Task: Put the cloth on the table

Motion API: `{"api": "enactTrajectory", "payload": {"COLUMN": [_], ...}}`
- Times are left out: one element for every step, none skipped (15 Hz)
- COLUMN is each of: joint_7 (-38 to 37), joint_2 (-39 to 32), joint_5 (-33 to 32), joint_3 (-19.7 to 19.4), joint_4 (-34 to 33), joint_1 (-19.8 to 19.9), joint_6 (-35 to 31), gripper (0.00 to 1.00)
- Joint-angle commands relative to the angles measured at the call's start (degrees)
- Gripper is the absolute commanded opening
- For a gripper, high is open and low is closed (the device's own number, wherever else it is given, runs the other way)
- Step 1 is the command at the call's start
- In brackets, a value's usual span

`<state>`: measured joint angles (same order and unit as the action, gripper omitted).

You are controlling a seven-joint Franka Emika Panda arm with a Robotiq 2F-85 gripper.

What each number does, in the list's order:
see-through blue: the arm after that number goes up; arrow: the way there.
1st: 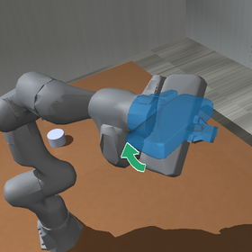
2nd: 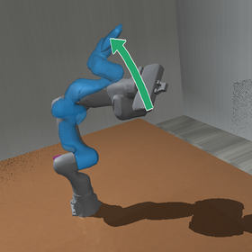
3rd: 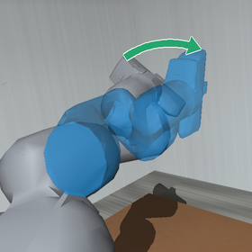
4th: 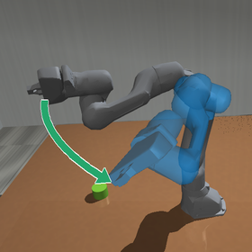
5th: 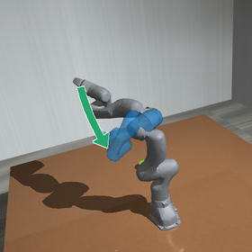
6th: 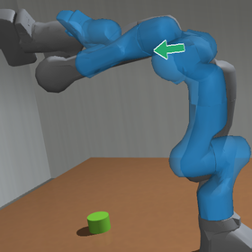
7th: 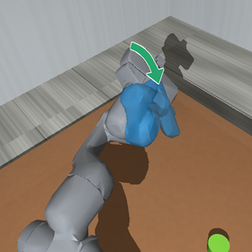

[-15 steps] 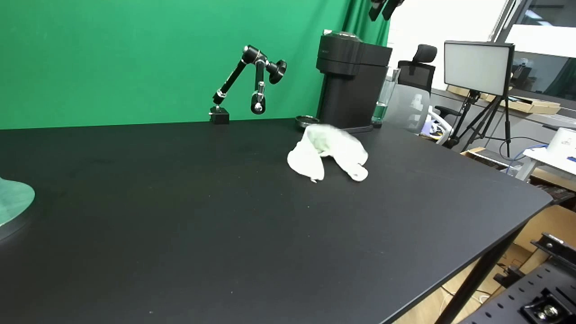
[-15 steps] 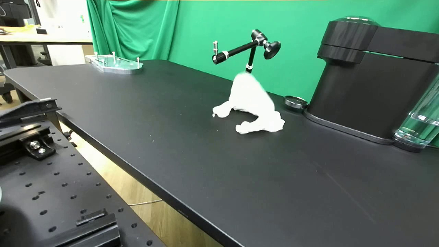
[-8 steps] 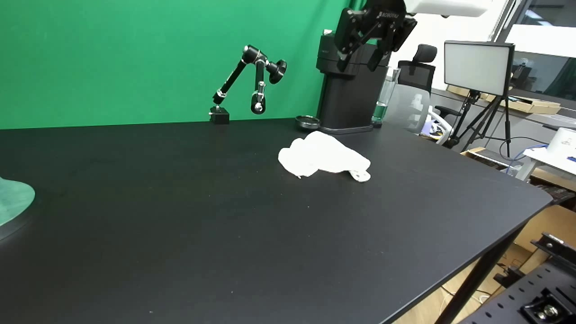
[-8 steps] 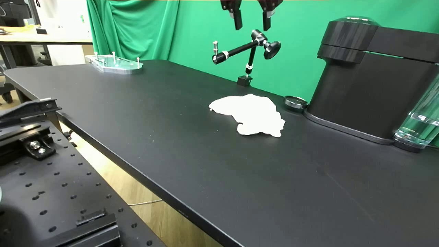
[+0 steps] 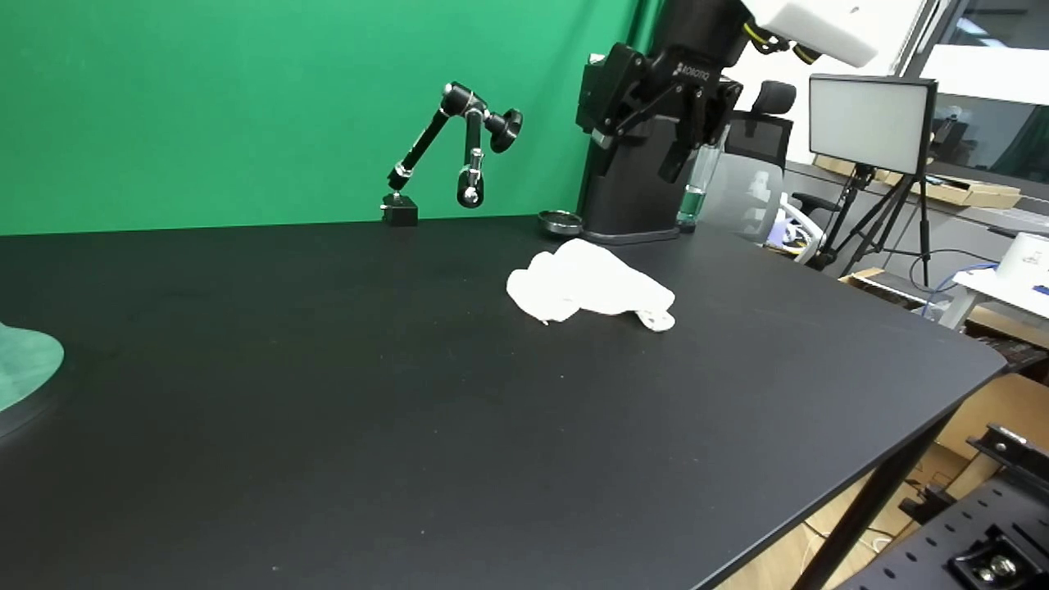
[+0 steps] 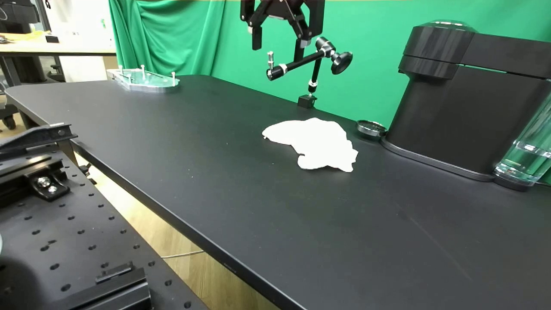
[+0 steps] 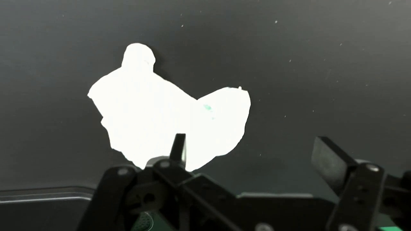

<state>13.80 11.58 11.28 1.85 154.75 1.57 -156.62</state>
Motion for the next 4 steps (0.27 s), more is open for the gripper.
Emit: {"api": "enactTrajectory", "payload": {"joint_7": [1.63, 1.76, 1.95, 1.9], "joint_2": [1.93, 2.3, 2.61, 2.86], "joint_5": [0.08, 0.0, -0.13, -0.13], "joint_3": [-3.54, -3.95, -4.21, -4.36], "joint_4": [-1.72, -1.9, -2.0, -2.13], "joint_1": [-2.5, -2.71, -2.81, -2.87], "joint_6": [7.83, 9.05, 9.95, 10.79], "gripper": [1.0, 1.0, 1.0, 1.0]}}
